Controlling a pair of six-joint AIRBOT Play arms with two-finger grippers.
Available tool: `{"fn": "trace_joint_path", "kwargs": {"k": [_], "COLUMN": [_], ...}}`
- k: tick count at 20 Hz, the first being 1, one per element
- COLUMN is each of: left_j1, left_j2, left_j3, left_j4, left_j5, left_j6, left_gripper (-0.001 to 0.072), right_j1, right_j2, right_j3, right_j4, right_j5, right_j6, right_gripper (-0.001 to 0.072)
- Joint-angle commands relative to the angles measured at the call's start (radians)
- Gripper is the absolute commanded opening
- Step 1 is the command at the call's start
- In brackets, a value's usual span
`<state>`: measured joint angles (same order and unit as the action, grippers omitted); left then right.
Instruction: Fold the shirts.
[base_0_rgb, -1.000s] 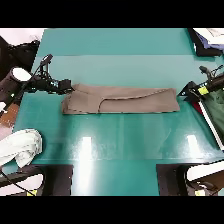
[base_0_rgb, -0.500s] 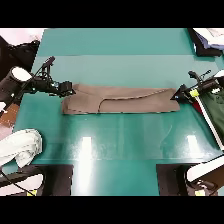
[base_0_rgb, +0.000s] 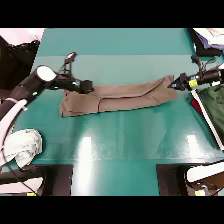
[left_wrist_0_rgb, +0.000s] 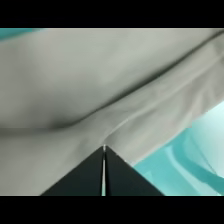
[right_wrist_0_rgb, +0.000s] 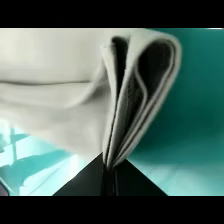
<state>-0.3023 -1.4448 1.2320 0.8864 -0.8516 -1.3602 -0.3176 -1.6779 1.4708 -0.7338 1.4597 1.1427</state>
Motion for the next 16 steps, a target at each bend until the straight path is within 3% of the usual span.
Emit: {"fn": "trace_joint_path", "kwargs": {"k": [1,7,12,16], "left_j1": [-0.117,-0.206,-0.188,-0.143], "left_j2": [-0.154,-0.449,-0.471,-0.470], "left_j3": [0.155,0.422,0.424,0.443], "left_j4": [-0.005,-0.005,0.021,0.023], "left_j5": [0.022,-0.069,-0.063,-0.134], "left_j6": [-0.002,-0.055,-0.070,-0.081], "left_gripper": [0.0023,0.0024,0.0024,0.0024], "right_j1": [0.071,0.283,0.411,0.502], "right_j2": [0.133,0.222,0.192,0.123], "right_j3": [0.000,0.183,0.338,0.441], "right_j4": [0.097,0.105,0.102,0.102], "right_j5": [-0.045,-0.063,-0.062,-0.062], "right_j6": [-0.005,0.046,0.084,0.090], "right_gripper": [0.0013,0.0012,0.0012,0.0012]}}
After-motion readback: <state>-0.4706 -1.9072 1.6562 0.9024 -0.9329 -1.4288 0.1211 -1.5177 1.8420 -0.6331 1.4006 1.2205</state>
